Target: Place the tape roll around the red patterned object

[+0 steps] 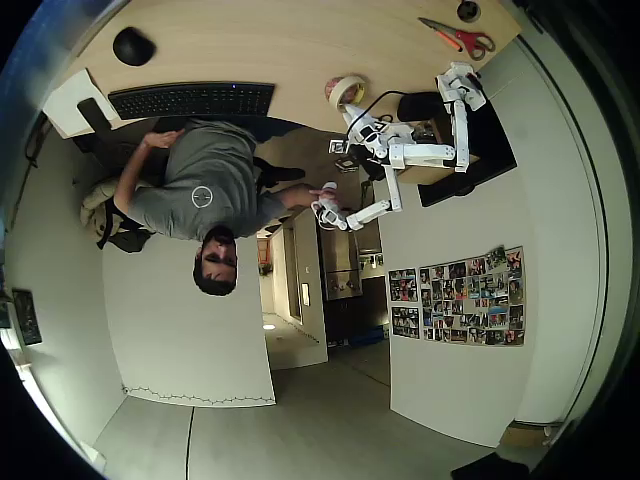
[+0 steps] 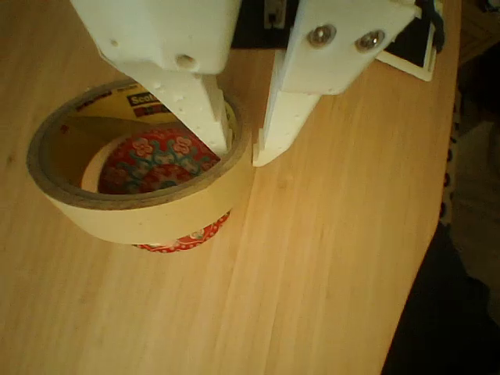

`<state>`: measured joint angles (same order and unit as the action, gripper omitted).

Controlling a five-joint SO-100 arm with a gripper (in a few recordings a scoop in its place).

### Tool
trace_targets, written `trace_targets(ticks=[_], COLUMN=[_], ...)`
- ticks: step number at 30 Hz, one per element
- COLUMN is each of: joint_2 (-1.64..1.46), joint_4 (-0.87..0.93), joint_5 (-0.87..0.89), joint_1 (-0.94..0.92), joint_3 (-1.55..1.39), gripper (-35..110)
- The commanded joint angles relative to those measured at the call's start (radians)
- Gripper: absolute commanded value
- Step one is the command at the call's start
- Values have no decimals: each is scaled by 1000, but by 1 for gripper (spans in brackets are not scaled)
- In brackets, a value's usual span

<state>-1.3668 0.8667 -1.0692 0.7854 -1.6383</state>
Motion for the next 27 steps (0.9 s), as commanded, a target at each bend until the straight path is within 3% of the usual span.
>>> trace_targets(ticks=[1, 9, 21, 27], joint_2=[-117, -155, -97, -129], joint_4=[46, 40, -133, -121], joint_5=[-46, -69, -49, -20], joint_1=[-14, -43, -15, 0], joint_3=[46, 51, -8, -17], gripper=[0, 0, 0, 12])
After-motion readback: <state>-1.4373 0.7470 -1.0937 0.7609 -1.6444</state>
